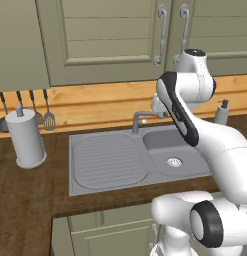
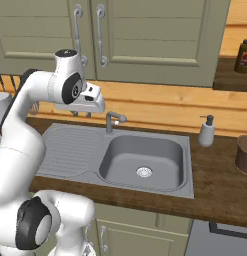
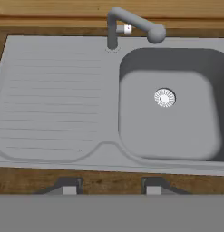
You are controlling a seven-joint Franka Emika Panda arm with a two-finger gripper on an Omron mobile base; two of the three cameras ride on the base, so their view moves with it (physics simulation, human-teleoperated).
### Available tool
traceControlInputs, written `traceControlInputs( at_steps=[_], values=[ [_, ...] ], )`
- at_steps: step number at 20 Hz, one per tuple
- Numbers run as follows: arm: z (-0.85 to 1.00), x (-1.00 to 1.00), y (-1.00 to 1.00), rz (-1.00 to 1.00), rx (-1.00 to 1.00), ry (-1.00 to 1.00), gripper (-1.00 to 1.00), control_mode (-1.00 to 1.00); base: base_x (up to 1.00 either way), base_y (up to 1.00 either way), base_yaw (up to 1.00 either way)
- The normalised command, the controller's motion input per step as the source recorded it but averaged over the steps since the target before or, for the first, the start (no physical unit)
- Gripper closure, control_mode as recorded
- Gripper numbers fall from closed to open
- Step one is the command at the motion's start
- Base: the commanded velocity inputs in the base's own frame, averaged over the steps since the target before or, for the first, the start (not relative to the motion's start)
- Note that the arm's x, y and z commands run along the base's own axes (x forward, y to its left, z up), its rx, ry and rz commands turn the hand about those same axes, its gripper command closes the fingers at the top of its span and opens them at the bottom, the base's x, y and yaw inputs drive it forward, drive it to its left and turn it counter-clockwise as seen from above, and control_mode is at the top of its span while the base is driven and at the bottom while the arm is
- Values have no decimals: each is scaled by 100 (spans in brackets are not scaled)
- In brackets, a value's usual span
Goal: Open the cabinet, pick up the bread from the cabinet and place it in the basket. Then move the basket to the dining counter.
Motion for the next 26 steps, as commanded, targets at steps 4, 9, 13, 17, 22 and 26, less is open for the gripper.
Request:
traceControlInputs(
  at_steps=[4,9,13,17,22,26],
  values=[
    [0,-52,2,0,0,-12,-100,-100,0,0,0],
    [26,-57,3,-9,0,-33,-100,-100,0,0,0],
    [84,-17,17,-7,1,-23,-100,-100,0,0,0],
    [91,0,9,0,0,-12,-100,-100,0,0,0],
    [76,0,0,0,0,-16,-100,-100,0,0,0],
    [59,8,0,0,0,-9,-100,-100,0,0,0]
  ],
)
